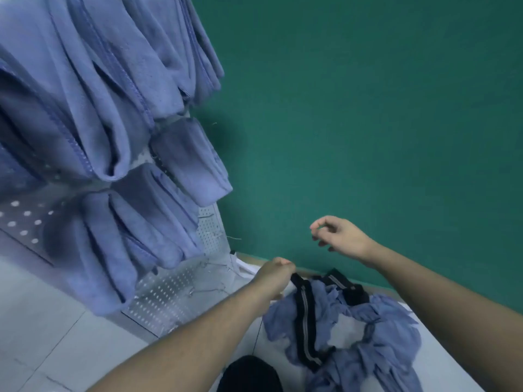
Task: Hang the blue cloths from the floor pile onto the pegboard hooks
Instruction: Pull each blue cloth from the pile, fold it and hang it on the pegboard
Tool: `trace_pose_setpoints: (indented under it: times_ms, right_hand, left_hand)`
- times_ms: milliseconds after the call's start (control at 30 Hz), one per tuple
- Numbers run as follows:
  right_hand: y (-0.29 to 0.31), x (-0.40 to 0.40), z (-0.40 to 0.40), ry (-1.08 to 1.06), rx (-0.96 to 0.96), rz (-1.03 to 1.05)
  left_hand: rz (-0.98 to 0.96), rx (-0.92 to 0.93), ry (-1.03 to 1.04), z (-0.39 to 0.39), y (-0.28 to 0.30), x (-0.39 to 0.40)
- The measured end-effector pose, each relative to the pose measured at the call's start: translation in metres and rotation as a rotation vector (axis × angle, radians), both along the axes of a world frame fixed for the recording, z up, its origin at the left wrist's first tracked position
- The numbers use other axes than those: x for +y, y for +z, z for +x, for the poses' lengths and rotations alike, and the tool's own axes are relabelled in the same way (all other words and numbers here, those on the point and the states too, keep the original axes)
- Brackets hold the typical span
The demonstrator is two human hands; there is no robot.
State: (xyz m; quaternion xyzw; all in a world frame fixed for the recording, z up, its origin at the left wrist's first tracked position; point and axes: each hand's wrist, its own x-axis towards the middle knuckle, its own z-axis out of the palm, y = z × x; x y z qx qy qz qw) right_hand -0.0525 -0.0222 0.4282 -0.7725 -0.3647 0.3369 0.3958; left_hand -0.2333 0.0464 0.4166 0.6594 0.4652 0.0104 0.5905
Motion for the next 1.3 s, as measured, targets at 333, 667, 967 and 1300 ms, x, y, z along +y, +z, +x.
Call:
trace_pose_setpoints:
  times_ms: [333,667,967,1300]
  right_hand:
    - [-0.098,-0.127,0.023,-0.225,0.054,-0.158]
    - [-0.255,-0.151,0.067,-0.286,0.107,-0.395]
    - [-0.400,-0.121,0.103,-0.084,0.130,-0.659]
    - [-0.491,-0.174,0.127,0.306,-0.416,-0.894]
  left_hand:
    - [-0.035,0.161,-0.325,0.046,-0.108,-0.034]
    - [0.094,0.227,-0.346,0.113,-0.241,-0.024]
    - [0.253,0.291,-0.638,0.150,-0.383,-0.013]
    - [0.095,0.198,-0.781,0.175,-0.472,-0.067]
